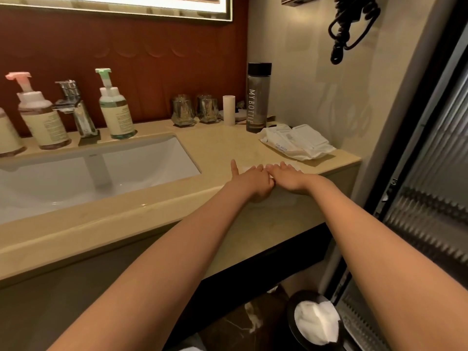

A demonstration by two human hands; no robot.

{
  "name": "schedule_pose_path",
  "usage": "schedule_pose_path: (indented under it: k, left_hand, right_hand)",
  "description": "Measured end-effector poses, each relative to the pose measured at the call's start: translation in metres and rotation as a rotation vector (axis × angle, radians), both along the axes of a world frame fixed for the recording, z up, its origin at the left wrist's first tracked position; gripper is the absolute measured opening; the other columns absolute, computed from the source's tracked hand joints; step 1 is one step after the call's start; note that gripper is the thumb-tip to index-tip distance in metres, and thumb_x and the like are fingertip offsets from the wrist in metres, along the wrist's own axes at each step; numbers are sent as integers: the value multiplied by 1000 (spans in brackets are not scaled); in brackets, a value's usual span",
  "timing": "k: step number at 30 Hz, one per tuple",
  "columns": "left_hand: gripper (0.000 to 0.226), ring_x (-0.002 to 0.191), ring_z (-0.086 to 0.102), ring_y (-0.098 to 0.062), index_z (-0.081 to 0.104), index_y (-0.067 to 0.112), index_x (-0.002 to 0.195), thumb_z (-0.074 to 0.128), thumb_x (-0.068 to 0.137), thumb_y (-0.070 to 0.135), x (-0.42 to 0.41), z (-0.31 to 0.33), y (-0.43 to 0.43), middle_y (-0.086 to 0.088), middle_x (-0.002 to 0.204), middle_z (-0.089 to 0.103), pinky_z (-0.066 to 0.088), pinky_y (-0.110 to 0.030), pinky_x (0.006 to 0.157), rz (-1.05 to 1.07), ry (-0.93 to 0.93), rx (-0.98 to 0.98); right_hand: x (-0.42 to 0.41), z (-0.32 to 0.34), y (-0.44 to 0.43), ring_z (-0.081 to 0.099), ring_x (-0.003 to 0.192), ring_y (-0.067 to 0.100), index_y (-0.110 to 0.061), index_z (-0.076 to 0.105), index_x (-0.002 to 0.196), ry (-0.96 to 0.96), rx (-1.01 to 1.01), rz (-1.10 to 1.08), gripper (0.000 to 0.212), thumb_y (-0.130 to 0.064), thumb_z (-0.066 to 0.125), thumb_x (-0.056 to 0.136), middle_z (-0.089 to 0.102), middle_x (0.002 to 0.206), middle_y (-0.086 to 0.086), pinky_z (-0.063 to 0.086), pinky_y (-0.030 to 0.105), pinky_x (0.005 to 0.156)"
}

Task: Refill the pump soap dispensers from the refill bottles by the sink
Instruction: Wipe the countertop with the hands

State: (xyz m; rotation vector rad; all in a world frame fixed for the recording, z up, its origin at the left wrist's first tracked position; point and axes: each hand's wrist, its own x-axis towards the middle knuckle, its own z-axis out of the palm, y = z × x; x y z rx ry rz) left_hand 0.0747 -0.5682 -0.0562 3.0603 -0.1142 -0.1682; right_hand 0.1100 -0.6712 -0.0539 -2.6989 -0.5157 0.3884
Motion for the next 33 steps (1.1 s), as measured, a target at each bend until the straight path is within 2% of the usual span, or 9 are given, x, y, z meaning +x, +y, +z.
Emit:
schedule_pose_path:
  k: [2, 4, 6, 8, 10, 14, 19, 24, 33]
  left_hand:
    - [42, 134, 35, -25, 39, 14, 139, 26, 101, 26, 0, 3, -5, -8, 141, 42, -7, -64, 106, 16, -59, 9]
    - [32, 124, 46, -26, 55, 14, 123, 35, 99, 21, 1, 4, -8, -8, 127, 54, 4, -62, 108, 50, -150, -4]
    - [29, 117, 50, -27, 60, 14, 118, 40, 97, 17, 3, 2, -10, -9, 122, 57, 21, -56, 108, 59, -251, -33]
    - [29, 112, 53, -28, 61, 14, 118, 41, 97, 16, 6, 0, -14, -9, 120, 57, 36, -45, 99, 42, -323, -75]
    - [29, 110, 54, -28, 61, 15, 119, 42, 96, 18, 8, -2, -18, -9, 119, 57, 42, -38, 89, 7, -374, -106]
    - [28, 108, 54, -26, 59, 17, 118, 42, 96, 22, 9, -2, -31, -7, 118, 57, 42, -33, 79, -73, -417, -115]
    - [27, 108, 55, -24, 61, 19, 115, 43, 95, 24, 8, -1, -35, -4, 119, 60, 41, -31, 77, -75, -427, -159]
    - [28, 108, 55, -25, 60, 20, 116, 44, 94, 27, 2, 3, -56, -5, 119, 62, 36, -29, 71, -144, -420, -230]
    - [26, 103, 57, -22, 60, 21, 114, 45, 94, 26, 15, -26, -93, -3, 114, 63, 42, -31, 74, -218, -303, -302]
  right_hand:
    - [-6, 3, -7, -1, 146, 24, -20, 10, 152, -3, 50, 4, 51, -36, 7, 104, 1, 159, 9, 0, 37, 116]
    - [-10, 4, -18, 16, 143, 28, -8, 25, 148, -21, 104, -9, 48, -27, 12, 105, 17, 156, 13, 13, 35, 113]
    - [-10, 2, -29, 35, 133, 29, 0, 41, 137, -66, 179, -51, 43, -18, 19, 104, 37, 146, 17, 26, 34, 108]
    - [-11, -3, -41, 39, 132, 24, -3, 44, 138, -69, 295, -114, 41, -10, 33, 100, 43, 144, 12, 28, 30, 109]
    - [-14, -7, -51, 43, 130, 19, -8, 47, 138, -86, 356, -123, 47, -3, 48, 91, 47, 141, 8, 31, 22, 103]
    - [-17, -14, -65, 45, 127, 16, -15, 55, 132, -204, 366, -154, 51, -3, 62, 82, 53, 136, 3, 30, 15, 90]
    - [-14, -16, -71, 47, 124, 17, -16, 60, 126, -262, 357, -175, 44, -18, 69, 83, 56, 131, 4, 34, 21, 93]
    - [-17, -22, -86, 57, 93, 15, -16, 70, 103, -369, 426, -309, 22, -24, 68, 83, 68, 102, 5, 35, 22, 71]
    - [-19, -43, -142, 53, 86, 12, -15, 70, 105, -203, 347, -403, 21, -14, 68, 84, 62, 94, 2, 38, 21, 69]
